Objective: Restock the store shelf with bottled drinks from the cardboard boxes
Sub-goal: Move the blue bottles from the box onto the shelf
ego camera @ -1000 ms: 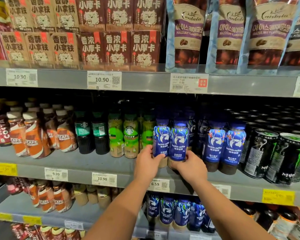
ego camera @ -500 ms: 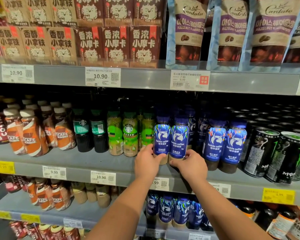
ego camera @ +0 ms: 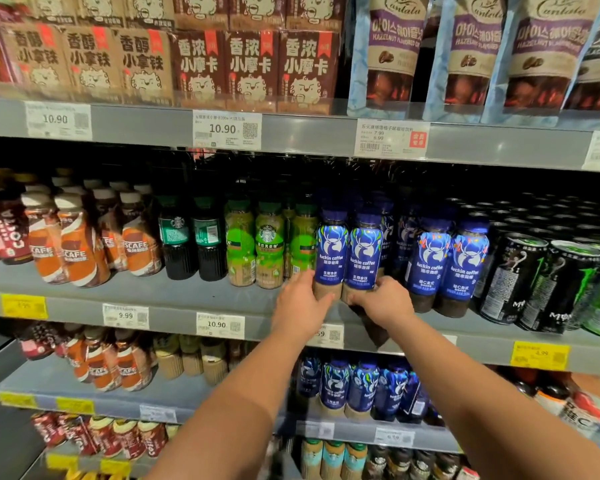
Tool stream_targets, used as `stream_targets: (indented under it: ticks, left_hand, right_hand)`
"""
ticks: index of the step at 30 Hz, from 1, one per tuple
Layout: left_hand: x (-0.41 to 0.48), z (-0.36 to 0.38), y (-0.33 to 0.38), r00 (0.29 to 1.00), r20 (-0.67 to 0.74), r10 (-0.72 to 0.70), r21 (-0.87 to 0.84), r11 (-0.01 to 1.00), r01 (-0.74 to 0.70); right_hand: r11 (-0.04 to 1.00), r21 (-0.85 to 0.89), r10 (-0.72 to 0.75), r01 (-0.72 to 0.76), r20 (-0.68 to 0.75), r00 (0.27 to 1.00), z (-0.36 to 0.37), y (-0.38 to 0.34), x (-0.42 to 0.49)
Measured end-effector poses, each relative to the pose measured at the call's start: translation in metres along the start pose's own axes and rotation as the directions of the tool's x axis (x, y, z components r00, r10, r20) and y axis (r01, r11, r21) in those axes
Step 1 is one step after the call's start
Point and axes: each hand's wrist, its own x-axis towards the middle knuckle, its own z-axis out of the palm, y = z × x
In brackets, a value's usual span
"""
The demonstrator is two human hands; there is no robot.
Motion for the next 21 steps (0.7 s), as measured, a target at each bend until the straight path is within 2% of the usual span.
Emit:
stream_targets:
  ticks: [3,5,8,10,15,21]
  left_hand:
    - [-0.013,-0.025,-0.011,0.994,0.066,0.085,0.147,0.985,-0.094]
    - [-0.023,-0.042,-0.017,0.981,0.142,0.134,0.265,0.950,-0.168]
    - [-0.037,-0.064,-0.023,0.955,0.237,0.179,0.391,0.882,-0.263]
    - [-0.050,-0.075,-0.026,0.937,0.273,0.217,0.408,0.856,-0.317]
    - [-0.094,-0.090,-0.034,0.912,0.340,0.229,0.407,0.838,-0.363]
    - [-0.154,-0.085,-0.048,0.909,0.397,0.124,0.472,0.822,-0.318]
  right_hand:
    - [0.997,-0.065,-0.048,0.042,-0.088,0.995,-0.007,-0.011,-0.022]
    - [0.960,-0.261,-0.129,0.099,-0.099,0.987,-0.008,-0.015,-0.042]
    - [0.753,-0.626,-0.247,0.202,0.015,0.969,-0.006,-0.021,-0.075]
    - [0.647,-0.726,-0.256,0.233,0.082,0.963,-0.001,-0.025,-0.097]
    - [0.618,-0.749,-0.132,0.238,0.199,0.971,0.016,-0.025,-0.147]
    - [0.620,-0.720,-0.110,0.314,0.316,0.942,0.040,-0.001,-0.189]
